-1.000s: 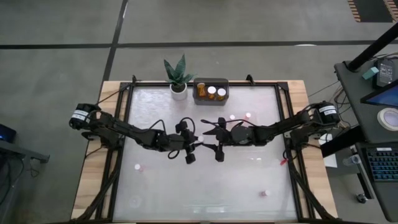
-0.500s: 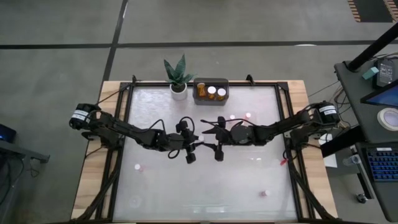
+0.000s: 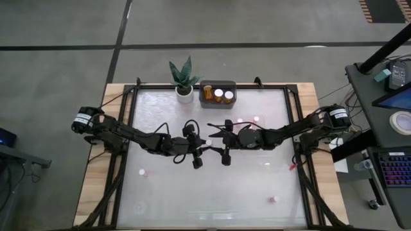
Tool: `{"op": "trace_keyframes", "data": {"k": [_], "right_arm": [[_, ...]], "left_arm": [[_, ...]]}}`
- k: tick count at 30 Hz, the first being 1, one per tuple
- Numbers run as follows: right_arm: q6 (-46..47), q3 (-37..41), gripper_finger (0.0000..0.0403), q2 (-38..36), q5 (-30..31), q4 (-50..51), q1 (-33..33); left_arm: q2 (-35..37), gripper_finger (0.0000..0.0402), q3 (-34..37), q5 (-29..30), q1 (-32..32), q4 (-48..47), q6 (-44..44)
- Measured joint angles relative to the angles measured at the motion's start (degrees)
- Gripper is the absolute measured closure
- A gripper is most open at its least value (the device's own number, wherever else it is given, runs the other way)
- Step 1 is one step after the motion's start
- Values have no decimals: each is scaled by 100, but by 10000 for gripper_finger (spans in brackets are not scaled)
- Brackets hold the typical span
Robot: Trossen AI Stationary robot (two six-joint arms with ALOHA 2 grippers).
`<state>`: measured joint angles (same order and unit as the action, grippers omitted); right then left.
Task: Pick and place medicine bottles into bin by pill shape (circle, oval)
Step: Put the small pink pill bottle into the white bin
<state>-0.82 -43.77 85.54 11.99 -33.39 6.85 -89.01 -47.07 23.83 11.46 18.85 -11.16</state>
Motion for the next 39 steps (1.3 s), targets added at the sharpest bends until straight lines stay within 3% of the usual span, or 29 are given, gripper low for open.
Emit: {"op": "trace_keyframes", "data": {"k": [5,14,19,30,39], "right_arm": [[1,1,191,0,2,11,-1],[19,2,282,0,-28,21,0],[26,2,311,0,-35,22,0],[17,2,308,-53,7,244,-2],[-14,2,308,-792,15,1941,-8]], "left_arm": [[0,336,28,0,0,7,-4],[0,336,39,19,-4,13,-8],[0,318,35,24,-4,15,-39],[0,227,57,7,0,-38,-25],[11,210,59,7,0,-341,-17]]}}
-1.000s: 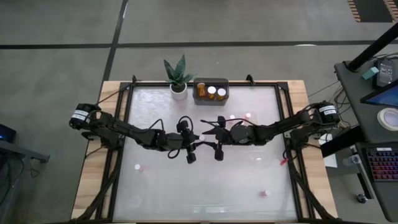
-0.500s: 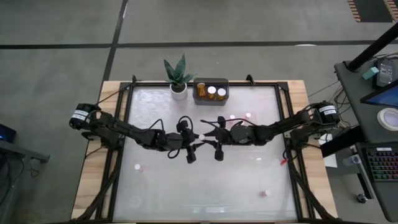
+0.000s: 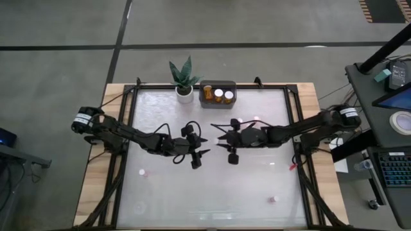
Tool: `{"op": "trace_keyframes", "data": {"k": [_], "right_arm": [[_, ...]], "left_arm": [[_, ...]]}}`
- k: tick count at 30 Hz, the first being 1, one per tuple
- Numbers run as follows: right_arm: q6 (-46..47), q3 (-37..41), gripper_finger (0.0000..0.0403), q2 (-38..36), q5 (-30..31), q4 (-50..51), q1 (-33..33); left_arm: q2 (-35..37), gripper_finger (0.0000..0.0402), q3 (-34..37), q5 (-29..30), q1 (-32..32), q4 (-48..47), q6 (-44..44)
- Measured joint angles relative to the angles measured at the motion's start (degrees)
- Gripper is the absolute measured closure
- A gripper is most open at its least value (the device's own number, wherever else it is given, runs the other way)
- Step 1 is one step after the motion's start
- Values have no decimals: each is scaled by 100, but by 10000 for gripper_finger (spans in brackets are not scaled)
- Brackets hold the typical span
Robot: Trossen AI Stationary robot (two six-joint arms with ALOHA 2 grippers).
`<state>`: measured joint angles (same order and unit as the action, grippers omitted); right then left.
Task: Pick and place medicine bottles into bin by pill shape (circle, oval)
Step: Put the small pink pill bottle into the white bin
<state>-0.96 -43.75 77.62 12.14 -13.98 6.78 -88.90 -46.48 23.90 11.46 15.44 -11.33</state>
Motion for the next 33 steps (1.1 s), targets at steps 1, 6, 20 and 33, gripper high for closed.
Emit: {"op": "trace_keyframes", "data": {"k": [1,6,20,33], "right_arm": [[15,0,307,-144,2,341,-10],[298,0,307,-804,92,1746,-182],[353,-756,307,-981,95,4428,-1052],[31,-2099,307,-199,96,6635,-1082]], "left_arm": [[8,210,0,0,0,-6,6],[77,210,-39,6,-23,52,144],[96,210,-66,59,-136,855,265],[96,210,-42,57,-126,905,271]]}}
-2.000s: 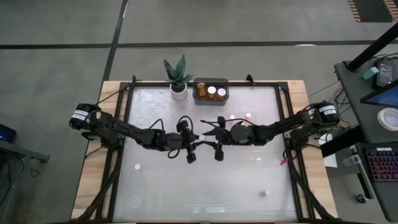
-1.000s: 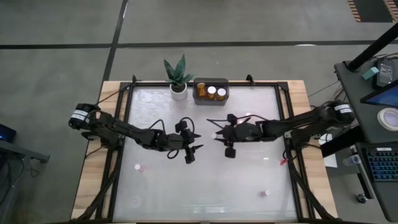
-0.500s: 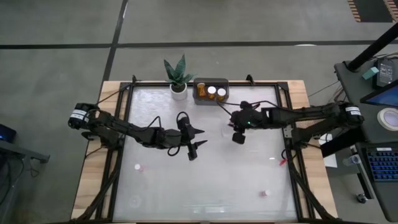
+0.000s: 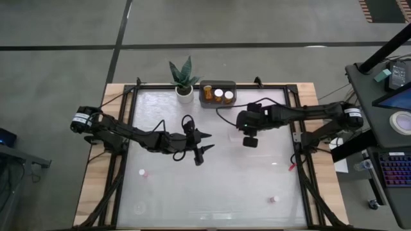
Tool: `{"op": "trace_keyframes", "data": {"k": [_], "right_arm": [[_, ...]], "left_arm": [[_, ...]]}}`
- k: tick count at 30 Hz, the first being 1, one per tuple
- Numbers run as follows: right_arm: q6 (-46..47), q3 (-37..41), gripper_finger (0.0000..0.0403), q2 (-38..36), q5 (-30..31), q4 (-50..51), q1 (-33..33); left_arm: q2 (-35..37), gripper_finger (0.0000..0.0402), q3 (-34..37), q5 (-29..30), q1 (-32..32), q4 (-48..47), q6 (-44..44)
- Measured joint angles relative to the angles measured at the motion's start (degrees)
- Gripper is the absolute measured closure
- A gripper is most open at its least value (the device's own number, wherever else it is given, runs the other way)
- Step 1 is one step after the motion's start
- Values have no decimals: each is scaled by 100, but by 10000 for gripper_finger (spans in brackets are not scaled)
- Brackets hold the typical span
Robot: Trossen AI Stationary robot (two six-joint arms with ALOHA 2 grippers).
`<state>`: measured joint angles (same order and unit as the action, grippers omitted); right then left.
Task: Pick and place medicine bottles into bin by pill shape (circle, oval)
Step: Put the small pink pill bottle into the white bin
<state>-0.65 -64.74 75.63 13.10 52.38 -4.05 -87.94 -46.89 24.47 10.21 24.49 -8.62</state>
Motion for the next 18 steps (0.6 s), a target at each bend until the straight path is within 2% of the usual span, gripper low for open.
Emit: {"op": "trace_keyframes", "data": {"k": [7,18], "right_arm": [[-137,-173,307,217,2,901,-175],[-478,320,307,147,-2,1130,-556]], "left_arm": [[0,210,11,-11,37,-4,-48],[0,210,11,-18,38,31,-55]]}}
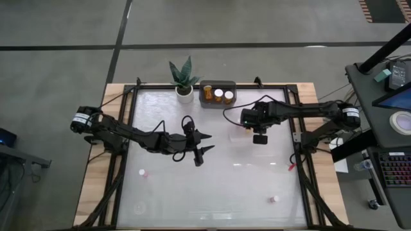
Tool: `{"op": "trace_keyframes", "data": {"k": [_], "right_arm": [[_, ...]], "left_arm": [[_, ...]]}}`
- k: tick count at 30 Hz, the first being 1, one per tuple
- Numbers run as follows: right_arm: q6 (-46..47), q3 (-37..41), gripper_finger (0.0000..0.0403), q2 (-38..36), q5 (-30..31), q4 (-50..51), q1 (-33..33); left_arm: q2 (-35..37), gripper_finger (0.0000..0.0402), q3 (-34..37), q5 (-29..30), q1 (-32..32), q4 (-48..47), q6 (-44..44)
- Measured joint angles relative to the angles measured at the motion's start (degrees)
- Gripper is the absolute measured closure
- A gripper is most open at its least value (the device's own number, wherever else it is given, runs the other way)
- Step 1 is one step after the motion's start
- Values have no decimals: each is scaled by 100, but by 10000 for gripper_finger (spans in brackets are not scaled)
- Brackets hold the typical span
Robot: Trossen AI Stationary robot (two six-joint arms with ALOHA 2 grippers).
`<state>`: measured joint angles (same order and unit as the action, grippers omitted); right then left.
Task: Pick and place medicine bottles into bin by pill shape (circle, oval)
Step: Put the small pink pill bottle into the white bin
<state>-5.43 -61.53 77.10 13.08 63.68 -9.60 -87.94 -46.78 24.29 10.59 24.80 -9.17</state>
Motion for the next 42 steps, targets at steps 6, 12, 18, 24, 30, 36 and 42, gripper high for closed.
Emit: {"op": "trace_keyframes", "data": {"k": [6,12,18,24,30,36,42], "right_arm": [[-196,171,307,-4,-5,-6,-211],[-595,248,307,-7,-307,-148,-364],[-663,297,307,-7,-317,-216,-427],[-899,371,307,-7,-799,-627,-422],[-944,391,307,77,-903,-787,-420],[-965,402,307,312,-914,-861,-418],[-1069,404,307,611,-920,-896,-416]], "left_arm": [[0,210,-8,-2,0,13,-10],[0,210,12,-2,0,-3,-96],[0,210,22,-4,0,-37,-96],[2,210,28,-4,0,-53,-94],[2,210,33,-4,0,-50,-94],[2,210,33,-4,0,-44,-92],[2,210,33,-4,0,-46,-90]]}}
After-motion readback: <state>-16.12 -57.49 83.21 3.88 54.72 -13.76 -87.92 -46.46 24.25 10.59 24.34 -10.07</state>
